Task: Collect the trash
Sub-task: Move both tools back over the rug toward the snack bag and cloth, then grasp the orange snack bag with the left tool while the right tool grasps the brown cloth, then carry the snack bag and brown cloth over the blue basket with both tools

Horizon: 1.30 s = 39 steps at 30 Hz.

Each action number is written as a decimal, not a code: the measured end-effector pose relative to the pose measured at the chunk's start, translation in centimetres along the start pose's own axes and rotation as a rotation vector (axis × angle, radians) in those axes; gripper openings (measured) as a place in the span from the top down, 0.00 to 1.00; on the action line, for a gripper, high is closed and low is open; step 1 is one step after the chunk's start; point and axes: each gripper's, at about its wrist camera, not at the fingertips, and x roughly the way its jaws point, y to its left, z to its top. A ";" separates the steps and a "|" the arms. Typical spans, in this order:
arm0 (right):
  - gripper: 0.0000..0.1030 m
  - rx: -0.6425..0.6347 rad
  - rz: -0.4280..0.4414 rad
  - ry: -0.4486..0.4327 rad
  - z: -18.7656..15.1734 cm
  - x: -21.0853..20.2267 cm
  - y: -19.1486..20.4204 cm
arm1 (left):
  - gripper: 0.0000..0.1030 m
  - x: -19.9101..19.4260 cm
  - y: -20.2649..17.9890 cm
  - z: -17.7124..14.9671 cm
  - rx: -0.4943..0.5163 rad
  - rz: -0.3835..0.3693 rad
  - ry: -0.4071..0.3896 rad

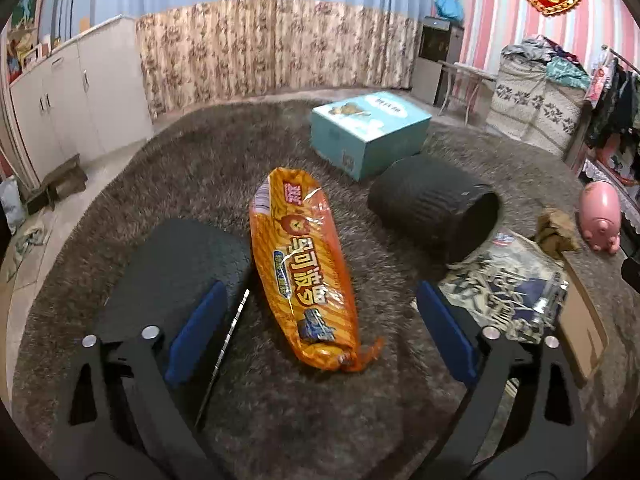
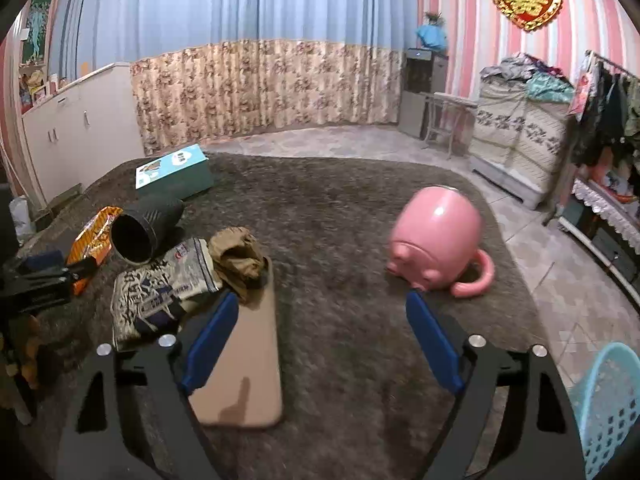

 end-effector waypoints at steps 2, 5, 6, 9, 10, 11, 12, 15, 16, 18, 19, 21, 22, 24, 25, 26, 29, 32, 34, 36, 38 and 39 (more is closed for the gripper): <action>0.19 0.007 0.020 0.004 0.4 0.7 0.3 | 0.18 0.3 0.0 0.1 0.009 0.015 -0.002; 0.20 0.010 0.052 0.004 1.1 1.5 1.1 | 0.39 0.5 0.2 0.1 0.017 0.010 0.008; 0.21 0.006 0.061 0.006 1.4 1.9 1.4 | 0.56 0.6 0.4 0.0 0.018 -0.015 0.032; 0.22 -0.024 0.081 0.015 2.0 3.1 3.0 | 0.57 1.1 0.8 -0.9 0.006 -0.043 0.100; 0.23 -0.036 0.083 0.022 2.1 3.5 3.4 | 0.57 1.0 0.9 -1.0 0.003 -0.046 0.096; 0.27 -0.057 0.085 0.040 2.3 4.4 4.1 | 0.55 1.2 1.1 -0.8 -0.007 -0.051 0.101; 0.32 -0.069 0.089 0.058 2.4 5.1 4.5 | 0.55 1.5 1.2 -0.7 -0.011 -0.051 0.106; 0.52 -0.082 0.112 0.106 2.3 6.6 5.2 | 0.55 2.0 0.6 -0.6 0.012 -0.029 0.108; 0.56 -0.086 0.121 0.125 2.1 7.1 5.4 | 0.58 2.0 0.4 -0.6 0.018 -0.027 0.108; 0.60 -0.083 0.130 0.121 1.9 7.0 5.4 | 0.63 1.9 0.4 -0.5 0.015 -0.037 0.106; 0.60 -0.077 0.130 0.107 1.8 6.6 5.2 | 0.69 1.9 0.4 -0.4 0.009 -0.040 0.105; 0.60 -0.050 0.124 0.056 1.9 5.0 4.5 | 0.78 1.5 0.7 -0.3 0.000 -0.058 0.094; 0.60 -0.043 0.122 0.042 1.9 4.3 4.1 | 0.78 1.3 0.9 -0.3 0.001 -0.061 0.086; 0.60 -0.031 0.099 -0.006 2.0 2.2 3.1 | 0.79 0.3 0.6 -0.2 0.016 -0.056 0.049; 0.60 -0.025 0.086 -0.023 2.0 1.2 2.6 | 0.79 -0.3 0.3 -0.1 0.023 -0.051 0.031; 0.60 -0.013 0.072 -0.037 1.9 -0.1 1.8 | 0.79 -1.2 0.0 0.1 0.031 -0.055 0.010; 0.60 0.026 0.024 -0.066 1.2 -3.5 -0.6 | 0.79 -4.2 -1.7 0.9 0.068 -0.077 -0.071; 0.60 0.056 -0.057 -0.091 -0.1 -7.0 -3.2 | 0.79 -7.0 -4.6 1.5 0.118 -0.121 -0.132; 0.60 0.096 -0.099 -0.104 -0.8 -9.0 -5.5 | 0.79 -8.3 -7.0 1.6 0.155 -0.160 -0.156; 0.60 0.132 -0.136 -0.113 -1.5 -10.7 -7.7 | 0.79 -9.5 -9.6 1.5 0.187 -0.199 -0.175; 0.60 0.157 -0.204 -0.123 -2.6 -12.8 -9.5 | 0.79 -10.6 -12.3 1.5 0.214 -0.248 -0.190; 0.60 0.171 -0.227 -0.126 -3.1 -13.7 -10.4 | 0.79 -11.0 -13.4 1.3 0.223 -0.267 -0.196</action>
